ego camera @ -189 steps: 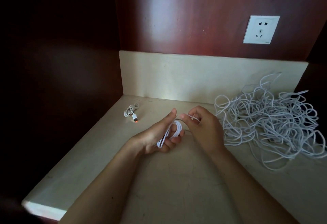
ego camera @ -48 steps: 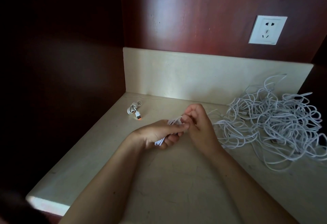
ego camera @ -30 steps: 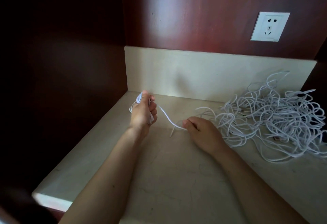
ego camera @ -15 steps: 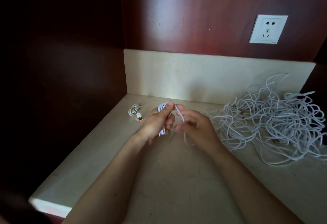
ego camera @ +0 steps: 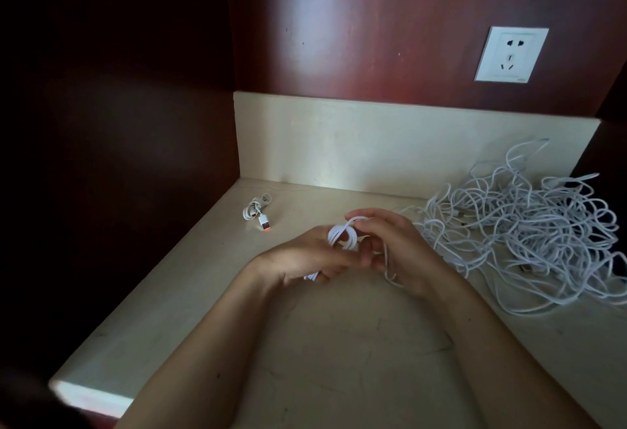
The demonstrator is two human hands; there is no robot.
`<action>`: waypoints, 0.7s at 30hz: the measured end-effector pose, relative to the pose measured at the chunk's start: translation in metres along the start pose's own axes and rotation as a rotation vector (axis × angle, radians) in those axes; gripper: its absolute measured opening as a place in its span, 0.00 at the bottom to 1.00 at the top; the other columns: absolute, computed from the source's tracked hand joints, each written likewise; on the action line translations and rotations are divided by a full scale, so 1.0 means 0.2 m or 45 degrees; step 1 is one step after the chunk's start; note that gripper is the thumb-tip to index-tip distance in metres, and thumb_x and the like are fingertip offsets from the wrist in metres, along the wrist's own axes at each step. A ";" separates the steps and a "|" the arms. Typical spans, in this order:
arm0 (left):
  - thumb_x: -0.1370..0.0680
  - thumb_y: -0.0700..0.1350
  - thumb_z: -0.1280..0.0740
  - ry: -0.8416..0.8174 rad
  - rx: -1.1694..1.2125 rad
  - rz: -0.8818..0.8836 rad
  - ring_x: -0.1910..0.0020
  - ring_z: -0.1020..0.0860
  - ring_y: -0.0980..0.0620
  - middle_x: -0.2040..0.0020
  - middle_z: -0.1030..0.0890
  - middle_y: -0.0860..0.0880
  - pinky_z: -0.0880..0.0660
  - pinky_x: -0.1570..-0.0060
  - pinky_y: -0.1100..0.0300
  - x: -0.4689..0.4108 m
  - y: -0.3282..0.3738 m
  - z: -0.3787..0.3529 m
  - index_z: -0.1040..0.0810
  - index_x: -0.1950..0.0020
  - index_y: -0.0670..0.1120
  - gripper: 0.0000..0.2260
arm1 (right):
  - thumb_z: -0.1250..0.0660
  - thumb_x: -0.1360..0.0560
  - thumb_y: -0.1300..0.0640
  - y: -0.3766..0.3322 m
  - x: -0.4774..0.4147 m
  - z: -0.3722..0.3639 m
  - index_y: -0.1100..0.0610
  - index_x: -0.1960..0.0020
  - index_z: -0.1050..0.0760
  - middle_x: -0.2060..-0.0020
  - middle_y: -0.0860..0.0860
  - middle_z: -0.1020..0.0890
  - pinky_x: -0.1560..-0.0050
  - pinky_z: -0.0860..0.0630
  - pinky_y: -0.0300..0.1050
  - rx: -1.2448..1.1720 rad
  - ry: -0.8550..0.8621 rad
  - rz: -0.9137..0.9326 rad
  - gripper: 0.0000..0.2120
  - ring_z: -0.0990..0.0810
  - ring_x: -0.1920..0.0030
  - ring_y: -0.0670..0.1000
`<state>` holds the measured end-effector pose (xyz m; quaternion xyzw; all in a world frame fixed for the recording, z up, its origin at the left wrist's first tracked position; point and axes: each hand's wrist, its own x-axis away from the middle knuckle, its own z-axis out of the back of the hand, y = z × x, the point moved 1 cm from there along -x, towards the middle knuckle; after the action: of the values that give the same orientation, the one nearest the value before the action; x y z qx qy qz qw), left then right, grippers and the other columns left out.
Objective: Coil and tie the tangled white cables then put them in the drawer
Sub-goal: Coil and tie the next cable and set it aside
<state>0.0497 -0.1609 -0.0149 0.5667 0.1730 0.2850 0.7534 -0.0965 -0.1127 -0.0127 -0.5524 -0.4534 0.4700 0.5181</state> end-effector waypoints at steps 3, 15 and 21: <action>0.32 0.42 0.32 -0.016 -0.035 -0.007 0.76 0.34 0.59 0.75 0.31 0.57 0.36 0.76 0.67 0.00 0.00 0.00 0.24 0.59 0.49 0.04 | 0.35 0.24 0.63 -0.01 0.01 0.00 0.60 0.46 0.21 0.69 0.54 0.22 0.77 0.38 0.36 0.024 -0.087 0.002 0.08 0.28 0.75 0.49; 0.24 0.28 0.38 0.249 -0.217 -0.515 0.53 0.21 0.61 0.52 0.18 0.50 0.25 0.50 0.67 -0.04 0.01 -0.06 0.23 0.43 0.42 0.14 | 0.28 0.27 0.59 0.01 -0.01 -0.05 0.60 0.61 0.22 0.69 0.59 0.24 0.70 0.33 0.39 -0.038 0.042 0.243 0.07 0.29 0.73 0.50; 0.22 0.30 0.39 0.257 -0.220 -0.625 0.42 0.21 0.49 0.44 0.20 0.45 0.25 0.40 0.46 -0.08 0.00 -0.06 0.26 0.36 0.43 0.17 | 0.32 0.24 0.65 -0.03 0.01 -0.02 0.64 0.58 0.23 0.70 0.55 0.19 0.70 0.27 0.37 -0.131 0.038 0.316 0.04 0.21 0.71 0.48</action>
<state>0.0307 -0.1617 -0.0194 0.4102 0.3542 0.1626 0.8245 -0.0924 -0.1118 -0.0062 -0.6371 -0.3973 0.4984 0.4335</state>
